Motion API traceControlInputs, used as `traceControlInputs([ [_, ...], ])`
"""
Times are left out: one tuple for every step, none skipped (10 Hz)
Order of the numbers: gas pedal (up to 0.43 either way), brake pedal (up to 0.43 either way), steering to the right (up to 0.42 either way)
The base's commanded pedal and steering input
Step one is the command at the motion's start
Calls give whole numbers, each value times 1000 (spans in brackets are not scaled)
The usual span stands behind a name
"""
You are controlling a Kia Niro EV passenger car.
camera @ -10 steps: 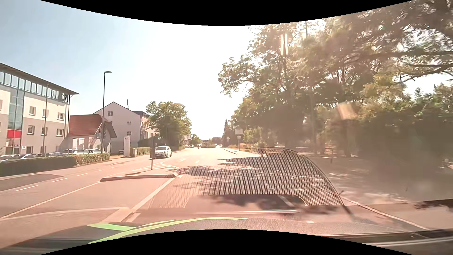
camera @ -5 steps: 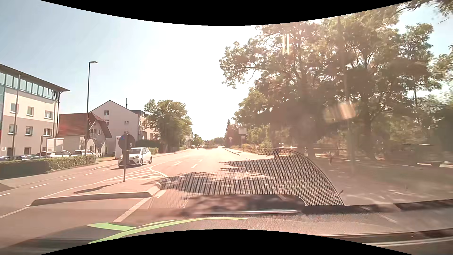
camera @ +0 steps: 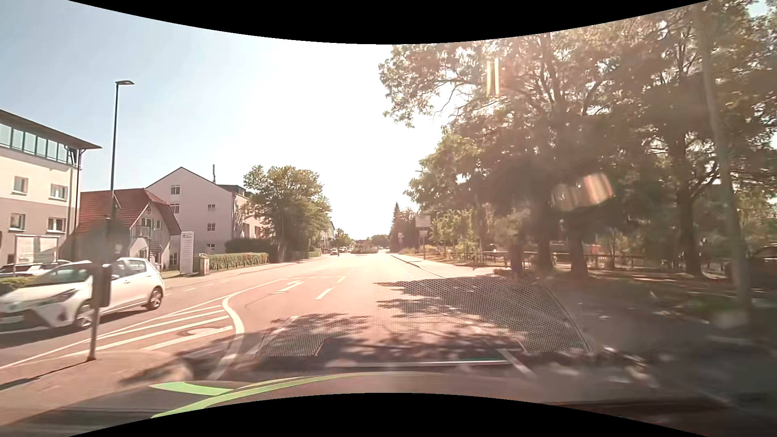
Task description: Follow the waypoints while adhering to traffic rules and regulations
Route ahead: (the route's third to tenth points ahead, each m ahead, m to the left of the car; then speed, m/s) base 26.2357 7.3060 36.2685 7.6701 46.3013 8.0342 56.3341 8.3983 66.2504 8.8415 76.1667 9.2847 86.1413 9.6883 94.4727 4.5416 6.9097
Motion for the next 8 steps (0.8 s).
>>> traceControlInputs([
  [79,0,-18],
  [79,0,-17],
  [79,0,-15],
  [79,0,-12],
  [79,0,-10],
  [79,0,-10],
  [79,0,-9],
  [87,0,-8],
])
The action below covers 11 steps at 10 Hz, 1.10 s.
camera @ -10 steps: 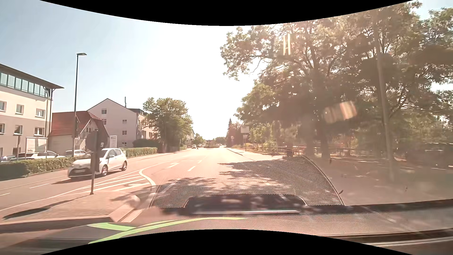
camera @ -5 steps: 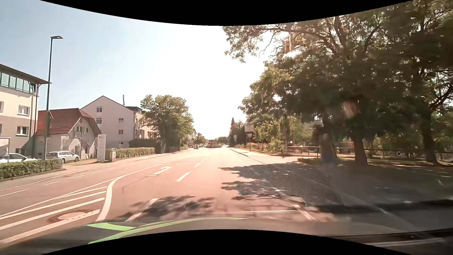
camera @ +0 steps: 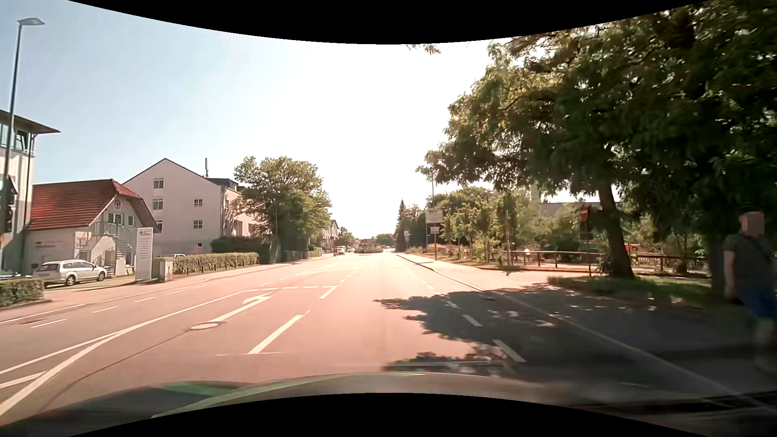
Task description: Follow the waypoints while adhering to traffic rules and regulations
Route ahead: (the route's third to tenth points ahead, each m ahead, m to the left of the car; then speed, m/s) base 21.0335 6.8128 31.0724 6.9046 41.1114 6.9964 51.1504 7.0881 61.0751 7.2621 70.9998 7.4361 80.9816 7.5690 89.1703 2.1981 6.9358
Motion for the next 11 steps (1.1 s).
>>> traceControlInputs([
  [87,0,-7],
  [87,0,-6],
  [87,0,-5],
  [87,0,-3],
  [87,0,0],
  [87,0,1],
  [87,0,1],
  [87,0,1],
  [87,0,1],
  [87,0,1],
  [98,0,1],
])
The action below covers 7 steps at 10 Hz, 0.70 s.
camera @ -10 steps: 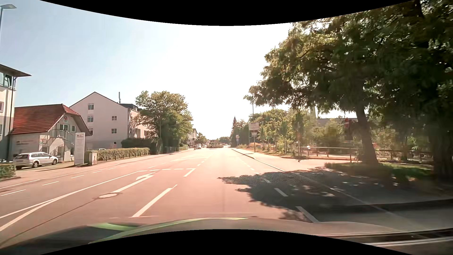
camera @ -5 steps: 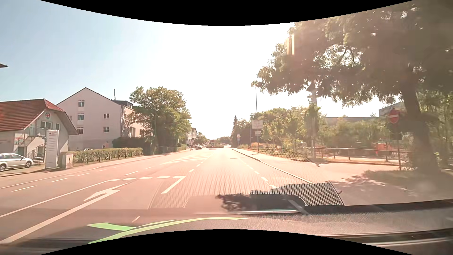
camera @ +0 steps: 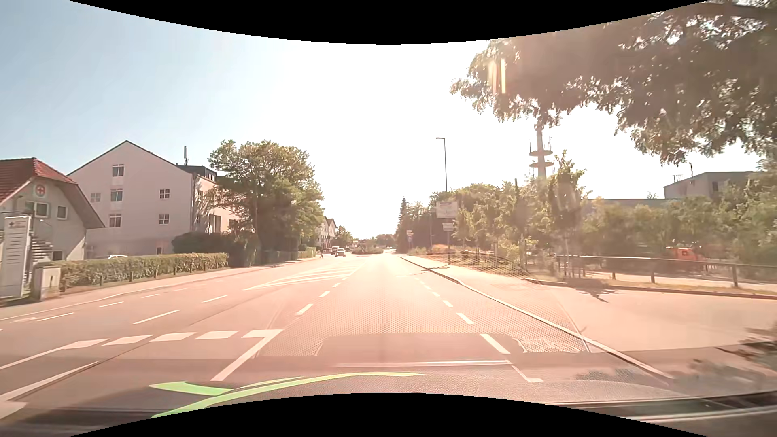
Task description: Follow the waypoints while adhering to traffic rules and regulations
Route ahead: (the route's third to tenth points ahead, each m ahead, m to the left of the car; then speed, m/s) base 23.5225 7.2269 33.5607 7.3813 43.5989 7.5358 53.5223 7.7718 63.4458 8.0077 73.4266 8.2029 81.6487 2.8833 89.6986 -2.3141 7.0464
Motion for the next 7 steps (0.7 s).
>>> traceControlInputs([
  [98,0,1],
  [98,0,1],
  [98,0,0],
  [98,0,0],
  [98,0,0],
  [98,0,0],
  [98,0,0],
])
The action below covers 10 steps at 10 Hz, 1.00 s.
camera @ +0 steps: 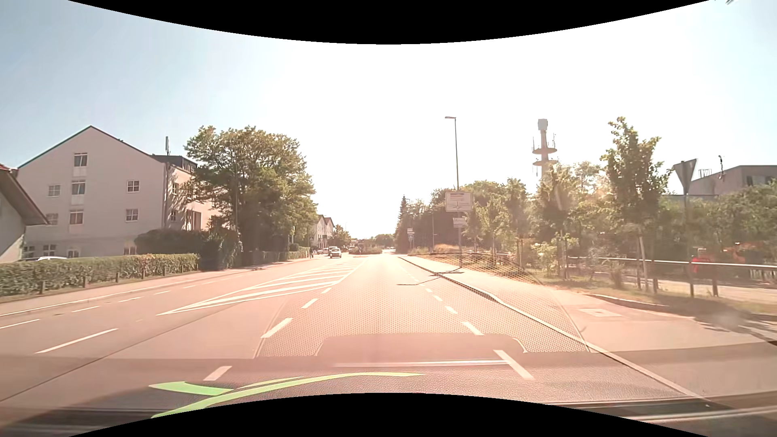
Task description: Follow the waypoints while adhering to traffic rules and regulations
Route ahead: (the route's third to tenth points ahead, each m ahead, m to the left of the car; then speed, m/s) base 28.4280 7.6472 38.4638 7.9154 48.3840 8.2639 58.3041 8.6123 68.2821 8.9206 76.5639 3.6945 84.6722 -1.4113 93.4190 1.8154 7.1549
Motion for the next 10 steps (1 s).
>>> traceControlInputs([
  [98,0,-2],
  [98,0,-2],
  [98,0,-2],
  [98,0,-3],
  [98,0,-4],
  [98,0,-4],
  [98,0,-4],
  [98,0,-4],
  [98,0,-4],
  [98,0,-4],
])
